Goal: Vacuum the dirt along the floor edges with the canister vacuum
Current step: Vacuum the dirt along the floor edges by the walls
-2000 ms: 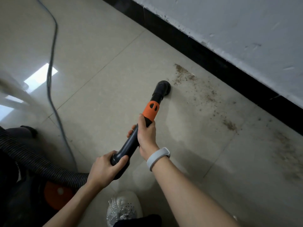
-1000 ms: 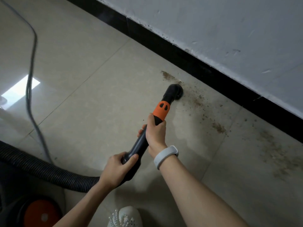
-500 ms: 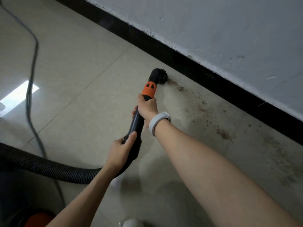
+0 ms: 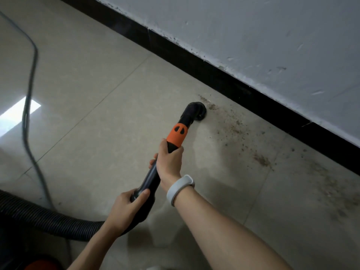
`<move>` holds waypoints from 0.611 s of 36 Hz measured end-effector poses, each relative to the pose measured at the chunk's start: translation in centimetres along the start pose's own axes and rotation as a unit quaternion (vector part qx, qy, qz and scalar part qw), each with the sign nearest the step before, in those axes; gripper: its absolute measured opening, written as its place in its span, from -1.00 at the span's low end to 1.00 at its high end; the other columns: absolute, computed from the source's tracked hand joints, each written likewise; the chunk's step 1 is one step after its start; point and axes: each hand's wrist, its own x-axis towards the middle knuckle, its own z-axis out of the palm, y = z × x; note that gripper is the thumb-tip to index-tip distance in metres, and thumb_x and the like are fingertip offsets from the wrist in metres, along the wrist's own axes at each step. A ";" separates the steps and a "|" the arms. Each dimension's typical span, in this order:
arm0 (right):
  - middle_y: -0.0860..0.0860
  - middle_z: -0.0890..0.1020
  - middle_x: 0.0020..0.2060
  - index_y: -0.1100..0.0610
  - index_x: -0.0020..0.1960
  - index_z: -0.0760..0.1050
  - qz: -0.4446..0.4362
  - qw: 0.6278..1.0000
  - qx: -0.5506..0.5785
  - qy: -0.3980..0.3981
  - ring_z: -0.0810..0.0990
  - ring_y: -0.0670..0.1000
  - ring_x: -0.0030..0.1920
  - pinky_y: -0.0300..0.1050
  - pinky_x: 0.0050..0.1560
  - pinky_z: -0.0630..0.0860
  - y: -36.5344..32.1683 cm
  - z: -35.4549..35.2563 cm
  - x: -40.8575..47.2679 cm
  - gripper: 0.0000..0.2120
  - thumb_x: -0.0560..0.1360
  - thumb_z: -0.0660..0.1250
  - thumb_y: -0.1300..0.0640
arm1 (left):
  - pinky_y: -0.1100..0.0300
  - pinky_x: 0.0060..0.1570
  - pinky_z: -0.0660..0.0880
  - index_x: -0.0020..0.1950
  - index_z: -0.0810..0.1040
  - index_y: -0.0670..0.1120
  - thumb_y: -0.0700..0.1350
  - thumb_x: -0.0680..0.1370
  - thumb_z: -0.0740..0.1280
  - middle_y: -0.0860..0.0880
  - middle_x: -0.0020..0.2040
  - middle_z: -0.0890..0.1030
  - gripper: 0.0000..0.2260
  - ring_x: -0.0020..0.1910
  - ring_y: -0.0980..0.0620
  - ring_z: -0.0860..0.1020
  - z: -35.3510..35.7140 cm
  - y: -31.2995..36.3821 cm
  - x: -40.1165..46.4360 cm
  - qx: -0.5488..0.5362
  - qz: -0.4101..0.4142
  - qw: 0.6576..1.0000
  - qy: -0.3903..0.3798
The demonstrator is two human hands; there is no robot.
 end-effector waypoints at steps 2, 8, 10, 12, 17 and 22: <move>0.04 0.46 -0.36 0.11 0.14 0.23 -0.002 1.000 0.000 -0.008 0.47 0.00 -0.49 -0.10 -0.39 0.51 -0.8 0.5 0.7 -0.78 0.61 0.20 0.02 | 0.12 -0.38 0.31 -0.23 0.50 -0.23 0.32 0.31 0.34 -0.11 -0.44 0.46 -0.44 -0.45 -0.01 0.39 0.1 0.9 0.5 0.004 0.013 1.000 -0.001; 0.08 0.43 -0.39 0.16 0.07 0.21 -0.004 1.000 0.010 -0.006 0.42 0.04 -0.53 -0.13 -0.45 0.44 -5.1 1.0 4.2 -0.75 0.60 0.22 0.04 | 0.16 -0.43 0.28 -0.24 0.49 -0.17 0.28 0.31 0.36 -0.12 -0.42 0.42 -0.52 -0.43 -0.01 0.35 2.2 5.0 3.4 -0.043 0.021 0.999 -0.011; 0.08 0.43 -0.39 0.16 0.11 0.23 0.005 1.000 0.018 -0.015 0.42 0.03 -0.53 -0.12 -0.44 0.45 -6.4 0.3 5.0 -0.75 0.60 0.22 0.03 | 0.16 -0.41 0.34 -0.25 0.51 -0.16 0.32 0.30 0.34 -0.11 -0.42 0.47 -0.50 -0.44 -0.02 0.41 2.9 5.9 4.3 -0.003 0.020 1.000 -0.008; 0.08 0.43 -0.39 0.16 0.13 0.25 0.011 0.999 0.024 -0.018 0.42 0.03 -0.52 -0.13 -0.45 0.46 -7.1 -0.6 5.2 -0.75 0.60 0.23 0.04 | 0.16 -0.40 0.37 -0.27 0.51 -0.14 0.34 0.30 0.31 -0.08 -0.44 0.51 -0.49 -0.46 -0.02 0.45 3.5 6.3 4.7 0.039 0.023 0.999 -0.004; 0.07 0.43 -0.38 0.17 0.12 0.25 0.010 0.999 0.034 0.001 0.43 0.01 -0.50 -0.13 -0.44 0.46 -5.7 -1.4 3.5 -0.76 0.60 0.22 0.04 | 0.09 -0.36 0.34 -0.26 0.52 -0.16 0.34 0.33 0.33 -0.08 -0.44 0.51 -0.47 -0.46 -0.03 0.44 3.3 4.7 3.4 0.036 0.023 0.999 -0.019; 0.05 0.45 -0.41 0.14 0.08 0.26 -0.010 0.998 0.043 0.044 0.43 0.02 -0.53 -0.14 -0.48 0.45 -1.1 -1.8 0.8 -0.79 0.61 0.22 0.04 | 0.12 -0.39 0.31 -0.19 0.54 -0.23 0.29 0.32 0.37 -0.10 -0.42 0.49 -0.45 -0.46 0.00 0.40 1.9 1.5 0.8 0.012 0.002 0.998 -0.056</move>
